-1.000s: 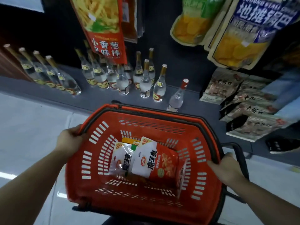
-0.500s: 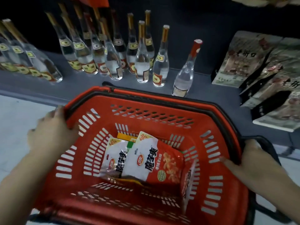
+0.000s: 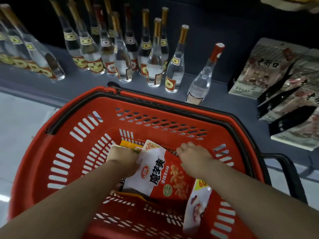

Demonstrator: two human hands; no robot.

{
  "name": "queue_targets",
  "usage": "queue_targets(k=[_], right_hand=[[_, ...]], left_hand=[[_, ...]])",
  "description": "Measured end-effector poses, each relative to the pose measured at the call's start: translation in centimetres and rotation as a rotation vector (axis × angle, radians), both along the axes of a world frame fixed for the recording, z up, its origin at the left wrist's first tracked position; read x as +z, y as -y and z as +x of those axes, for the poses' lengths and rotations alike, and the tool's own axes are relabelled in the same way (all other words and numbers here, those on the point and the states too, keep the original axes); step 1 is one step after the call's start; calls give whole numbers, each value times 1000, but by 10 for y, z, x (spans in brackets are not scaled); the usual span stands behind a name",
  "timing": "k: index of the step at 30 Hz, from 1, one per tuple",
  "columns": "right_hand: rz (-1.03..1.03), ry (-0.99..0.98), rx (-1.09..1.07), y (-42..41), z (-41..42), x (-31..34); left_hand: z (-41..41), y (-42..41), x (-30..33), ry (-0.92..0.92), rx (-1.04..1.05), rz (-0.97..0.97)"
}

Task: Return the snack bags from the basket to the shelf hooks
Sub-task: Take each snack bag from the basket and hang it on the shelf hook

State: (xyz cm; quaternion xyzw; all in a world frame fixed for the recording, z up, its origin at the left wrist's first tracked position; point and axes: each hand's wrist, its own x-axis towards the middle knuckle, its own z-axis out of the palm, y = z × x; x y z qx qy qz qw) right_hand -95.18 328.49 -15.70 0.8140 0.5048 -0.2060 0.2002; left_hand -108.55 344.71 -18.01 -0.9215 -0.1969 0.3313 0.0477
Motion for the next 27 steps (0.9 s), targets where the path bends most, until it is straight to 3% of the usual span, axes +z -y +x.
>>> queue_targets(k=[3, 5, 11, 17, 20, 22, 24, 27], right_hand=[[-221, -104, -47, -22, 12, -33], [-229, -174, -99, -34, 15, -48], [-14, -354, -340, -38, 2, -81], [239, -599, -457, -20, 21, -47], [417, -751, -540, -14, 24, -19], [512, -807, -573, -11, 19, 6], [605, -824, -588, -7, 11, 43], [768, -879, -653, -5, 2, 123]], left_hand=[[-5, -4, -16, -35, 121, -138], [-5, -5, -20, 12, 106, -190], [5, 0, -13, 164, 14, -192], [7, -10, 5, 297, 22, -251], [3, -20, 34, 458, 17, -175], [-4, -30, 57, 635, 146, -197], [-11, -38, 88, 847, 392, -397], [-18, -40, 158, 1159, 737, -865]])
